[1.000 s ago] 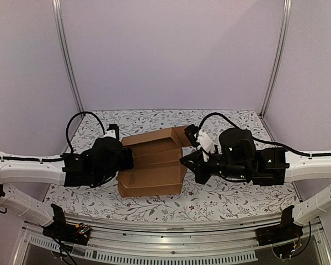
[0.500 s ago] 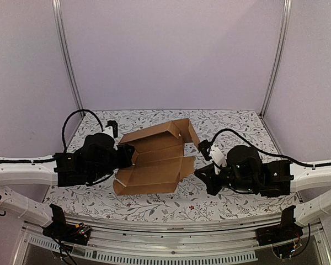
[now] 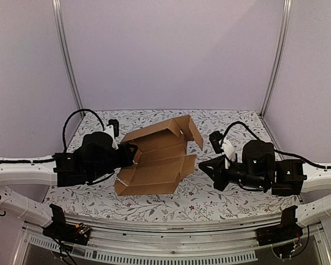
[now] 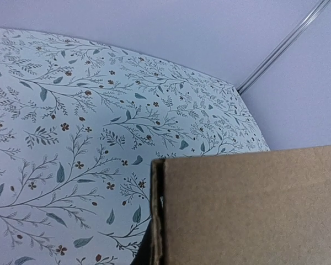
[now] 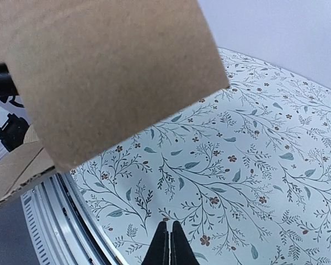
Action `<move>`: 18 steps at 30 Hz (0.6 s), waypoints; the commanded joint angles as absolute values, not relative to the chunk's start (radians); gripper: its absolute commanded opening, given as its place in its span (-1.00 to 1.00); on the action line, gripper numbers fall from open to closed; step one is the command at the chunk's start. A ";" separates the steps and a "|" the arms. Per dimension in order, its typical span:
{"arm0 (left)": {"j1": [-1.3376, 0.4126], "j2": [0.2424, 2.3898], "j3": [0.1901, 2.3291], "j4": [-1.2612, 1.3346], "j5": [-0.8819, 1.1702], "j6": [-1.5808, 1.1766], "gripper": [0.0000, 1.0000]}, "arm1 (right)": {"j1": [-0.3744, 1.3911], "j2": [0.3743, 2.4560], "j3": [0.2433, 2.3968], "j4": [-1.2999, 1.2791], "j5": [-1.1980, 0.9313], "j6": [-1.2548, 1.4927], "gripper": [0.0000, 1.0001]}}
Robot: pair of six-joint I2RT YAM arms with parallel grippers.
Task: Fold the paper box
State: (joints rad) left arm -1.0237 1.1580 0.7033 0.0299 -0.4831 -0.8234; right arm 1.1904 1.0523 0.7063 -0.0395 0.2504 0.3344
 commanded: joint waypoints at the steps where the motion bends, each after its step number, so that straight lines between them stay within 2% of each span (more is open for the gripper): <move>1: -1.031 1.155 0.676 0.041 -0.511 -0.762 -1.00 | 1.192 0.953 0.699 -0.173 0.258 0.256 -0.87; 11: -1.027 1.133 0.642 0.055 -0.499 -0.635 -1.00 | 1.192 0.805 0.828 -0.458 0.380 0.103 -0.33; 18: -1.019 1.124 0.626 0.070 -0.436 -0.573 -1.00 | 1.192 0.828 0.912 -0.488 0.170 -0.047 -0.09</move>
